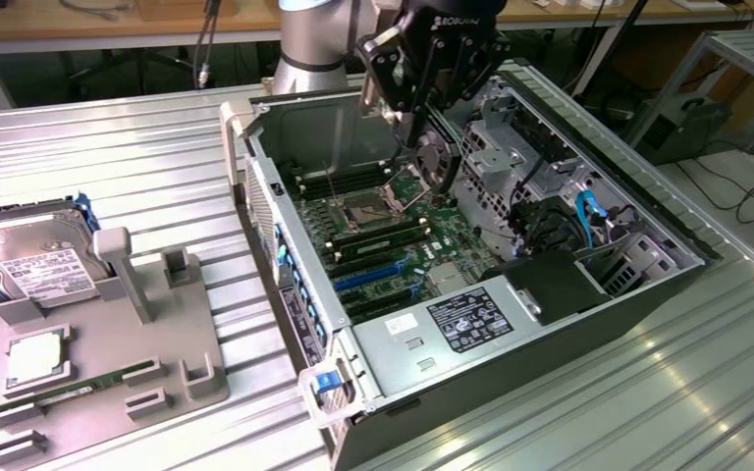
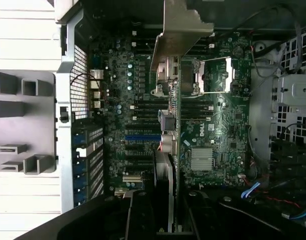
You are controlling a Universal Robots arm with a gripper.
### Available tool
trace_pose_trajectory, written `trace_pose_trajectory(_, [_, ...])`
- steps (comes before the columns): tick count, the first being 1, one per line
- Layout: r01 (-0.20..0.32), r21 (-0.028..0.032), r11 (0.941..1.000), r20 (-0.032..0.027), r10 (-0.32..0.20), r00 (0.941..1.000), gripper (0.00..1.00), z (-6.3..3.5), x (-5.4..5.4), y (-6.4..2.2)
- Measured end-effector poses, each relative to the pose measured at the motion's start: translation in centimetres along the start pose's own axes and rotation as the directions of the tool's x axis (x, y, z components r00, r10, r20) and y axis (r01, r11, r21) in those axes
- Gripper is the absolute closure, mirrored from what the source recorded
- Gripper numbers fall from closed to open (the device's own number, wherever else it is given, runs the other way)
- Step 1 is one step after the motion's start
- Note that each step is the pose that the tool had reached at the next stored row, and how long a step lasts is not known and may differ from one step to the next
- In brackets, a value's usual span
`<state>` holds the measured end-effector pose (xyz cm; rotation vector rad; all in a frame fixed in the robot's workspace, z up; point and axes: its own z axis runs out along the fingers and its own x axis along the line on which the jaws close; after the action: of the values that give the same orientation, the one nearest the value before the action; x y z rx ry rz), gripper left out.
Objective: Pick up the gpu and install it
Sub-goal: 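Pick up the gpu and move the gpu toward the slot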
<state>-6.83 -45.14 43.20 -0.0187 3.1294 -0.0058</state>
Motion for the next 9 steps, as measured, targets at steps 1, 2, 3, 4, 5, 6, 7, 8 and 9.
trace_pose_trajectory(1, [0.001,0.0000,1.0000,-0.0001,-0.001,1.0000,0.73,0.01,-0.3,0.00])
trace_pose_trajectory(2, [0.001,0.0000,1.0000,-0.0001,-0.001,1.0000,0.73,0.01,-0.5,0.00])
trace_pose_trajectory(3, [0.002,-0.0001,1.0000,0.0000,-0.002,1.0000,0.73,0.02,-0.8,-0.01])
trace_pose_trajectory(4, [0.002,-0.0001,1.0000,-0.0001,-0.002,1.0000,0.73,0.03,-1.0,-0.01])
trace_pose_trajectory(5, [0.002,-0.0001,1.0000,-0.0001,-0.002,1.0000,0.73,0.04,-1.2,-0.01])
trace_pose_trajectory(6, [0.003,0.0000,1.0000,-0.0001,-0.003,1.0000,0.73,0.04,-1.5,-0.02])
trace_pose_trajectory(7, [0.003,0.0000,1.0000,-0.0001,-0.003,1.0000,0.73,0.05,-1.7,-0.02])
trace_pose_trajectory(8, [0.003,0.0000,1.0000,-0.0001,-0.003,1.0000,0.73,0.06,-2.0,-0.02])
trace_pose_trajectory(9, [0.003,-0.0001,1.0000,-0.0001,-0.003,1.0000,0.73,0.06,-2.2,-0.02])
